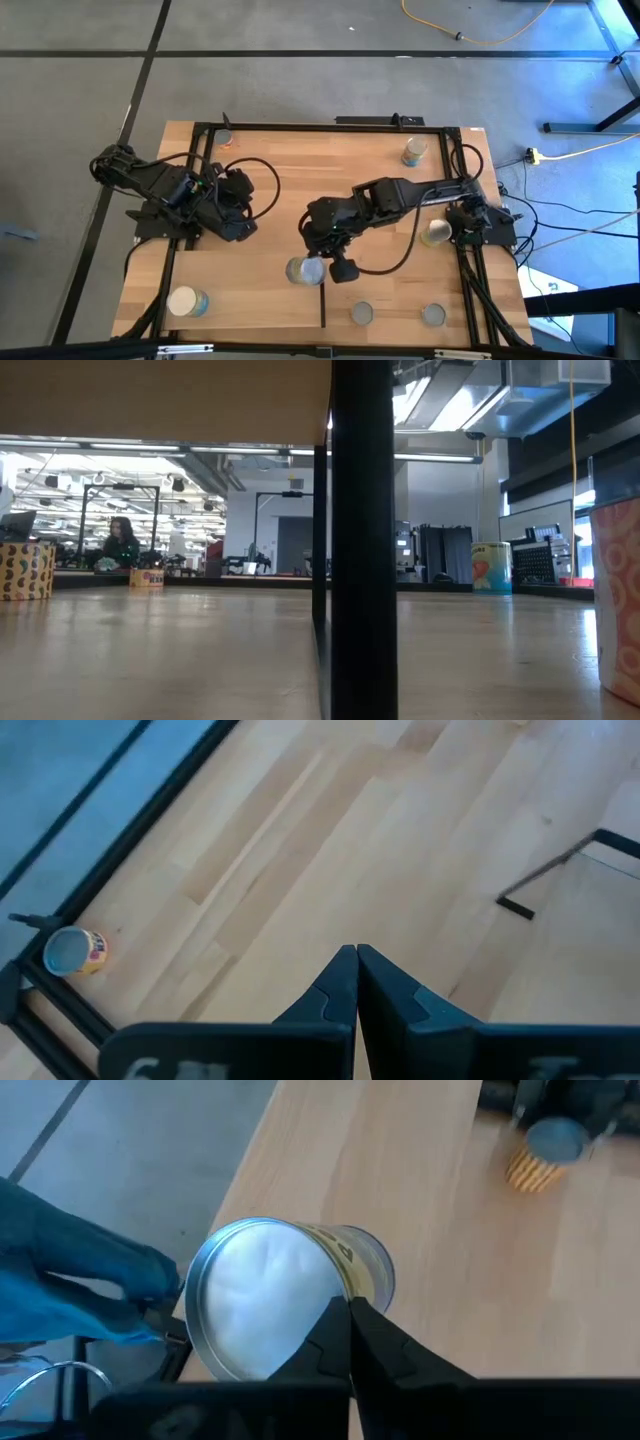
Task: Pick and place cans onto a shelf
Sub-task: Put the canned peas on the shelf
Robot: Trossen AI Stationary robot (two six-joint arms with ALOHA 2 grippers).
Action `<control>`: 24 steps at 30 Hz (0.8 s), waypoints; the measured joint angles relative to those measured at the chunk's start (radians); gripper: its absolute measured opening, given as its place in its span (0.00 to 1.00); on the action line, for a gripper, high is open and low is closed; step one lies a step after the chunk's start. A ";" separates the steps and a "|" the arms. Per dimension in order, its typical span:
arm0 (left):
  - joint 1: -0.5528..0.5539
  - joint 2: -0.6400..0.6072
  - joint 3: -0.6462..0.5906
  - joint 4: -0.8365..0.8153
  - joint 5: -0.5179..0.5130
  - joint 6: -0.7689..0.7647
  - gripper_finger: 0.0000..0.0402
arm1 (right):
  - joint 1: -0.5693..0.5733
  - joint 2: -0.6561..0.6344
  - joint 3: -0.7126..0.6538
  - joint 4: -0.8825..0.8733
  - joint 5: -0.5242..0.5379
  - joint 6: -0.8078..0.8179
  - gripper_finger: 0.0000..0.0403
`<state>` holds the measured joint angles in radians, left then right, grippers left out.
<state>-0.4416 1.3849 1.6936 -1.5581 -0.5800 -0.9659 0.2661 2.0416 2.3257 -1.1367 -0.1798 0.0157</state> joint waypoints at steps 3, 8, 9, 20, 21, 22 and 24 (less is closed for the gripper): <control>0.000 0.000 0.000 0.000 0.015 0.000 0.00 | 0.000 0.018 0.000 -0.008 0.001 0.006 0.00; 0.000 0.000 0.000 0.000 0.016 0.002 0.00 | 0.000 0.063 0.000 -0.016 -0.008 0.014 0.00; 0.000 0.000 0.000 0.000 0.016 0.005 0.00 | 0.000 0.068 0.000 -0.014 -0.013 0.022 0.00; 0.000 0.000 0.000 0.000 0.017 0.032 0.00 | 0.000 0.088 0.000 0.016 -0.001 0.032 0.01; 0.000 0.000 0.000 0.000 0.017 0.033 0.00 | 0.000 0.088 0.000 0.023 0.000 0.031 0.01; 0.000 0.000 0.000 0.000 0.017 0.034 0.00 | 0.000 0.088 0.000 0.028 0.001 0.029 0.02; 0.000 0.000 0.000 0.000 0.017 0.034 0.00 | 0.000 0.088 0.000 0.034 0.002 0.028 0.03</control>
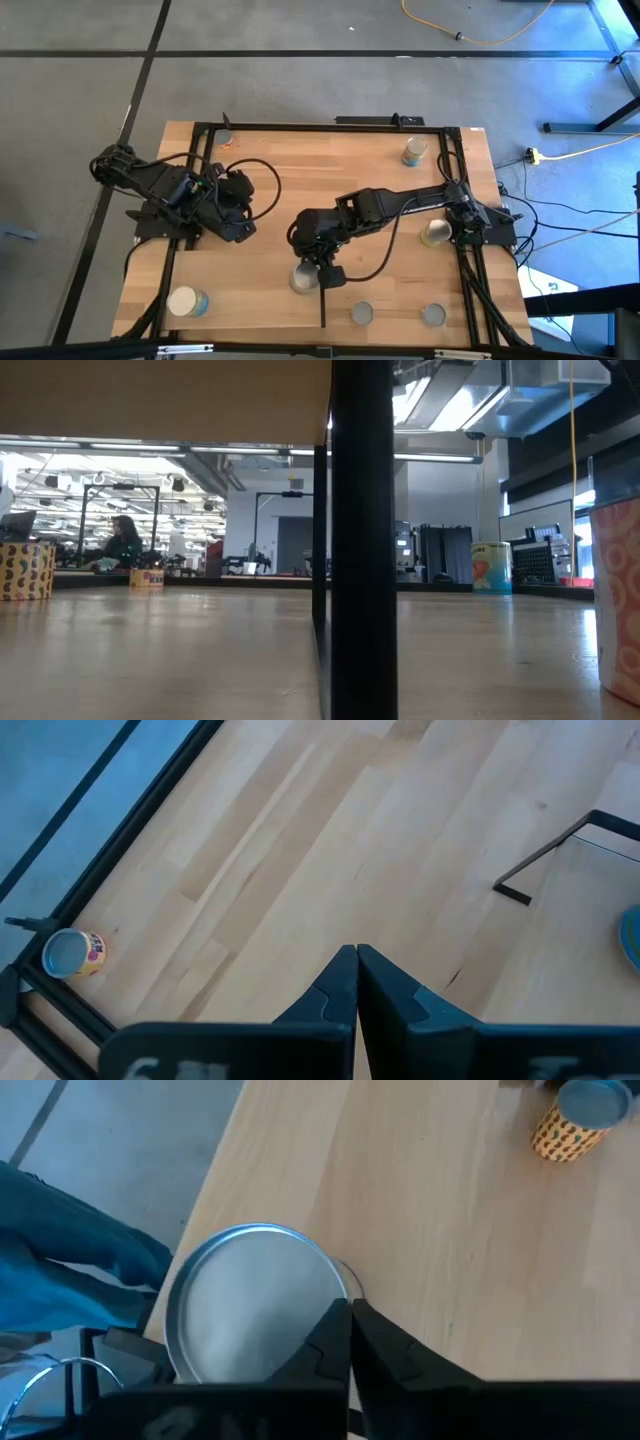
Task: Pick and place cans onto a shelf
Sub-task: Put the canned peas on the shelf
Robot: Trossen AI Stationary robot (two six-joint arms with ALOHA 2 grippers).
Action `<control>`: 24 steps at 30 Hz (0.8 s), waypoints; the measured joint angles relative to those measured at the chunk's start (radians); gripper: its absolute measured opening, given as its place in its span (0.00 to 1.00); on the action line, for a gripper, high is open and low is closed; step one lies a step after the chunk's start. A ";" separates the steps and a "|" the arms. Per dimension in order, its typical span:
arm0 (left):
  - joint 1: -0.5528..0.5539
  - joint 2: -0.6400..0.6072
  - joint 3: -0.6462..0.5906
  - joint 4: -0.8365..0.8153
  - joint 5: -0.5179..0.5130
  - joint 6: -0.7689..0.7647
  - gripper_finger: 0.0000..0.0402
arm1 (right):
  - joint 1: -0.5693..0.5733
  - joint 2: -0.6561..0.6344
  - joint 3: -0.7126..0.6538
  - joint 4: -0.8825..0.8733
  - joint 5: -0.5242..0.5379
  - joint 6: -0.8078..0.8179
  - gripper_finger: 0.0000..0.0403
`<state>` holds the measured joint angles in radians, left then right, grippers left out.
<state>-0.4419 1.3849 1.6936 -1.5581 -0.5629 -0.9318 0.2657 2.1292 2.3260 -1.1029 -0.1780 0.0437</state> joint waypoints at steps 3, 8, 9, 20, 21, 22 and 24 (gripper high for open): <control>0.000 0.000 0.000 0.000 0.000 0.000 0.00 | 0.000 0.000 0.000 0.018 0.000 0.004 0.04; 0.000 0.000 0.000 0.000 0.001 0.001 0.00 | 0.000 0.000 0.000 0.045 0.001 0.005 0.04; 0.000 0.000 0.000 0.000 0.001 0.001 0.00 | 0.000 0.000 0.000 0.046 0.001 0.005 0.04; -0.004 0.000 0.000 0.000 0.050 0.002 0.00 | 0.000 0.000 0.000 0.045 0.001 0.002 0.04; -0.007 0.000 0.000 -0.001 0.051 0.002 0.00 | 0.000 0.000 0.000 0.045 0.001 0.002 0.03; -0.009 0.000 0.000 -0.001 0.051 0.002 0.00 | 0.000 0.000 0.000 0.045 0.001 0.001 0.02; -0.014 0.000 0.000 0.000 0.053 0.002 0.00 | 0.000 0.000 0.000 0.045 0.001 0.001 0.01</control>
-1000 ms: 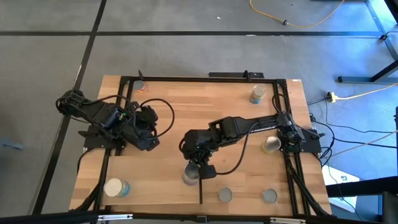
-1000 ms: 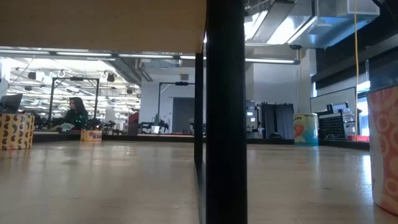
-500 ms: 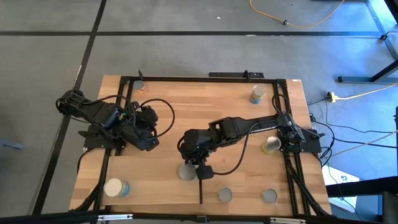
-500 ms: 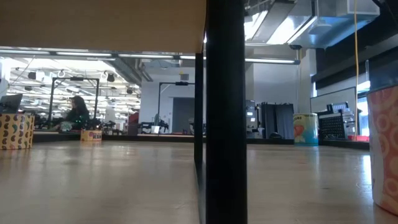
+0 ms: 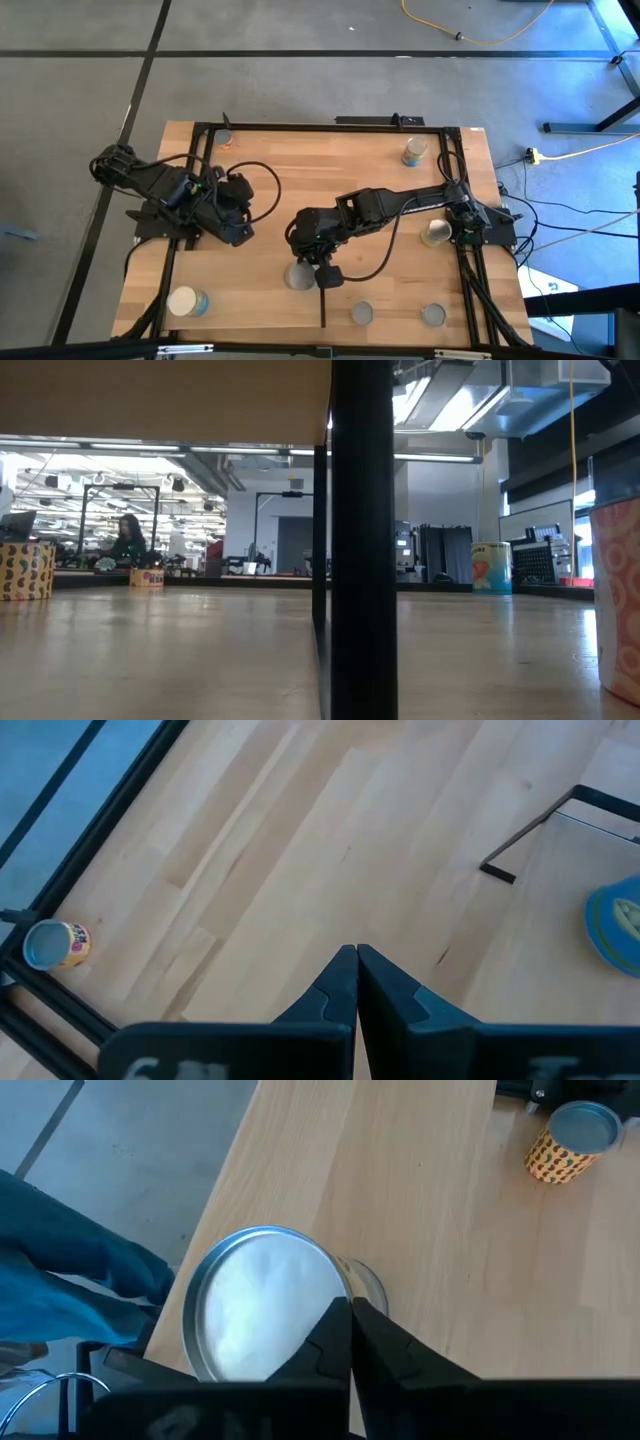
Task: Pick and place cans onto a shelf
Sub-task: Put the canned peas on the shelf
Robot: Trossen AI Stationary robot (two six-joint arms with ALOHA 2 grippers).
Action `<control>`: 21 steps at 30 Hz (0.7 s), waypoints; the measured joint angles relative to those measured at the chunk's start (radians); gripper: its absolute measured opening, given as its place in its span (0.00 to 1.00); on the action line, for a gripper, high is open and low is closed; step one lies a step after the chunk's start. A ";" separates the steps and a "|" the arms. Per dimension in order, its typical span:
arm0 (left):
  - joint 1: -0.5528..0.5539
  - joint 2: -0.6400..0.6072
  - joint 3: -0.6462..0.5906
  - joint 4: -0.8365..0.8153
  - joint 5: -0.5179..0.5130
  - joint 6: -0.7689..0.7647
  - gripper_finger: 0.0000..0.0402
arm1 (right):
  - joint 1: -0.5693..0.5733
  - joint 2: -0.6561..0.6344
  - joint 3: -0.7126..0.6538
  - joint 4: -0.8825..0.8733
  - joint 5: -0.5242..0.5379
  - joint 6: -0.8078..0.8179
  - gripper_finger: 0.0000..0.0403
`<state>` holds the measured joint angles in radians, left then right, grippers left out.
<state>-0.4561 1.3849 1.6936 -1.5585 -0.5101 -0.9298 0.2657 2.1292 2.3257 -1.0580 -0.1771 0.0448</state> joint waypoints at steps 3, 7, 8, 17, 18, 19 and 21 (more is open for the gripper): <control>-0.011 0.000 0.000 0.000 0.000 0.000 0.00 | 0.000 0.000 0.000 0.000 0.000 0.000 0.02; -0.022 0.000 0.000 0.000 0.001 0.000 0.00 | 0.000 0.000 0.000 0.000 0.000 0.000 0.07; -0.023 0.000 0.000 0.000 0.001 0.000 0.00 | 0.000 0.000 0.000 0.000 0.000 0.000 0.07; -0.023 0.000 0.000 0.000 0.000 0.000 0.00 | 0.000 0.000 0.000 0.051 0.000 -0.035 0.10; -0.023 0.000 0.000 0.000 0.000 0.000 0.00 | 0.000 0.000 0.000 0.062 0.000 -0.047 0.10; -0.023 0.000 0.000 0.000 0.000 0.000 0.00 | 0.000 -0.001 0.000 0.070 0.000 -0.052 0.10; -0.023 0.000 0.000 0.000 0.000 0.000 0.00 | 0.000 -0.001 0.000 0.083 0.000 -0.055 0.10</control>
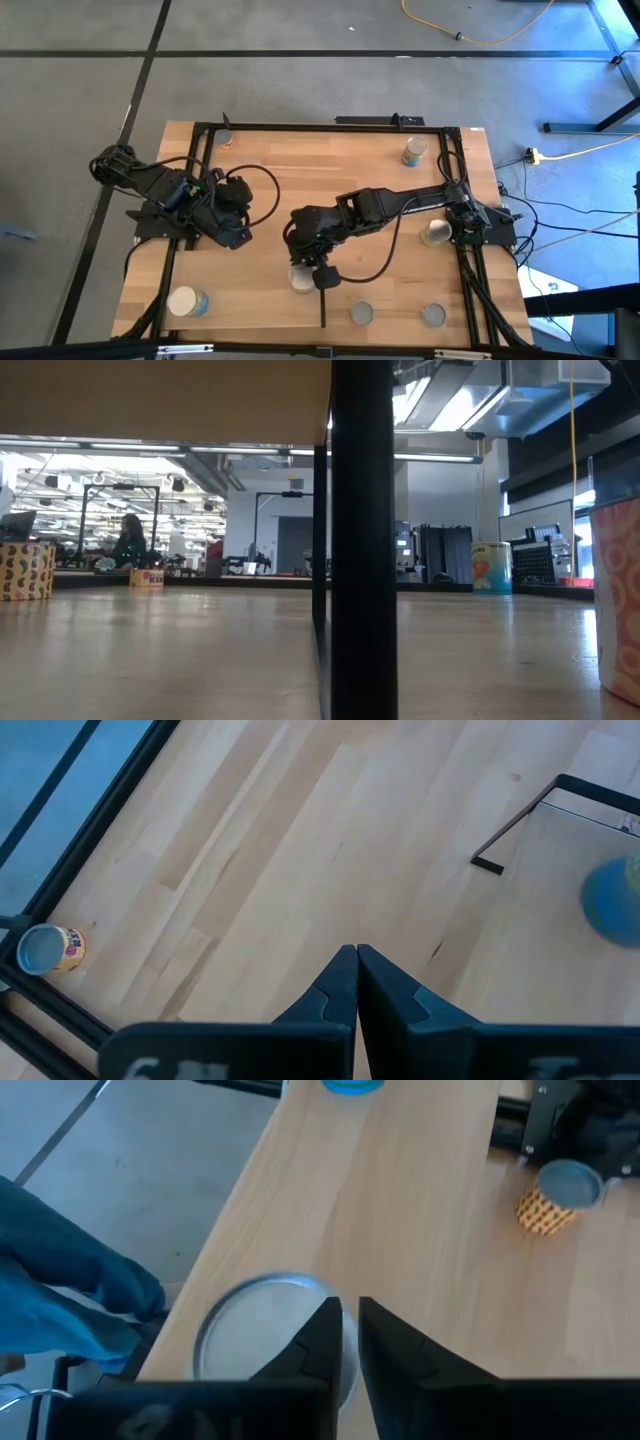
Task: Pick and place cans onto a shelf
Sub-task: Put the canned peas on the shelf
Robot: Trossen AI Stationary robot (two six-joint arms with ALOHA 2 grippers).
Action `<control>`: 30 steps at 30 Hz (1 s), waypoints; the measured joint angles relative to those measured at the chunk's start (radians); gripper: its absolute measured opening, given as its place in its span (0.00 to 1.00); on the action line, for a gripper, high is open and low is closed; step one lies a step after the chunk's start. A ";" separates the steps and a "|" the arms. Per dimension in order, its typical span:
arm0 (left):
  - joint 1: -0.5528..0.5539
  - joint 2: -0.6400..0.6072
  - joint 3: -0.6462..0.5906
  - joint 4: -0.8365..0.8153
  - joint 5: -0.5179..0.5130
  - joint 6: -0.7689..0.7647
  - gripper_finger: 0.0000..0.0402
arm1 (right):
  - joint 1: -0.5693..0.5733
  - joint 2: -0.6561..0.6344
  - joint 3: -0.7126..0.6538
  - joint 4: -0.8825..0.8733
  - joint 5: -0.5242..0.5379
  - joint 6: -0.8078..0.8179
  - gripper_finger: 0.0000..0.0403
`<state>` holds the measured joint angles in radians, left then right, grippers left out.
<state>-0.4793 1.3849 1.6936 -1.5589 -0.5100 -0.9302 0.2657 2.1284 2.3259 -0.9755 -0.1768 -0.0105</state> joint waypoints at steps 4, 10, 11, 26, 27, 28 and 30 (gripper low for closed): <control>0.000 0.000 0.000 0.000 0.005 0.013 0.00 | 0.000 -0.011 0.000 0.018 0.000 -0.002 0.06; -0.028 0.000 0.000 0.003 0.014 0.025 0.00 | 0.000 -0.065 0.000 0.015 0.077 0.001 0.02; -0.036 0.000 0.000 0.004 0.014 0.025 0.00 | 0.000 -0.079 0.000 0.014 0.096 0.001 0.02; -0.147 0.001 0.000 0.487 0.061 0.332 0.00 | 0.006 -0.255 0.001 -0.085 0.335 0.032 0.00; -0.152 0.004 0.000 0.523 0.058 0.359 0.00 | 0.007 -0.262 0.001 -0.107 0.353 0.045 0.00; -0.155 0.008 0.000 0.553 0.058 0.385 0.00 | 0.007 -0.268 0.001 -0.136 0.371 0.058 0.00; -0.162 0.022 0.000 0.588 0.067 0.428 0.00 | 0.007 -0.282 0.001 -0.200 0.405 0.072 0.00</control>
<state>-0.6410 1.4067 1.6936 -0.9704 -0.4434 -0.5019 0.2729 1.8469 2.3268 -1.1751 0.2277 0.0613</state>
